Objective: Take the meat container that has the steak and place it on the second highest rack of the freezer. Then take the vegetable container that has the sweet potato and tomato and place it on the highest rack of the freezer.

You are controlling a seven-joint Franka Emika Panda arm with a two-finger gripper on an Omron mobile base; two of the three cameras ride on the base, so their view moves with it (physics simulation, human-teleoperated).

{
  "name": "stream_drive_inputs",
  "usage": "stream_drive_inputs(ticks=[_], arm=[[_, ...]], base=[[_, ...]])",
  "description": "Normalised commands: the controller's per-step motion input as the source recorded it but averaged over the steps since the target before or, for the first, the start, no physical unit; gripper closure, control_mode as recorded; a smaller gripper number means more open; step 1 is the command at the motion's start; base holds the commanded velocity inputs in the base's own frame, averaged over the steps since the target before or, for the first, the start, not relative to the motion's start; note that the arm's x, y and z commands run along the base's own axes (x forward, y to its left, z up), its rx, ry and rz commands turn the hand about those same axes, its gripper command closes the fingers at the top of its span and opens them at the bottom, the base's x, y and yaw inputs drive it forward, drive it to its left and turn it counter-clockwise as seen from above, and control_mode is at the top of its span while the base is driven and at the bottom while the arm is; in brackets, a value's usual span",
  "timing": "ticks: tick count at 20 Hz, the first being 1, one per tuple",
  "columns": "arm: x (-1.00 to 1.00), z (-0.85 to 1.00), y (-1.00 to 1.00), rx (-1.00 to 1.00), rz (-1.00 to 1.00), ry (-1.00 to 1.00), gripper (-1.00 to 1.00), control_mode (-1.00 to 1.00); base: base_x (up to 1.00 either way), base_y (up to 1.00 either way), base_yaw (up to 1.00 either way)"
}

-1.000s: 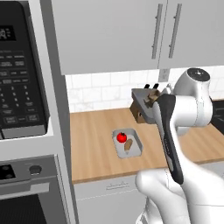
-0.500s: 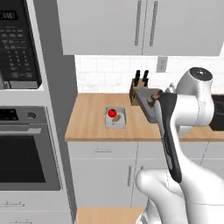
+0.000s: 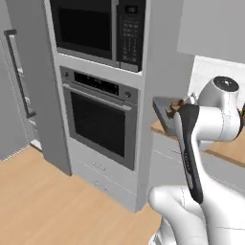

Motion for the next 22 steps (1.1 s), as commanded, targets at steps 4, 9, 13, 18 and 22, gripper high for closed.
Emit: stream_drive_inputs(ticks=[4, 9, 13, 18, 22], arm=[[0.00, 0.00, 0.00, 0.00, 0.00, 0.00, 1.00, 1.00], [0.00, 0.00, 0.00, 0.00, 0.00, 0.00, 1.00, 1.00], [0.00, 0.00, 0.00, 0.00, 0.00, 0.00, 1.00, 1.00], [0.00, 0.00, 0.00, 0.00, 0.00, 0.00, 1.00, 1.00], [0.00, 0.00, 0.00, 0.00, 0.00, 0.00, 1.00, 1.00]], base=[[-0.06, 0.00, 1.00], [0.27, 0.04, 0.87], [0.93, 0.39, 0.53], [1.00, 0.30, 0.09], [1.00, 0.22, 0.00]])
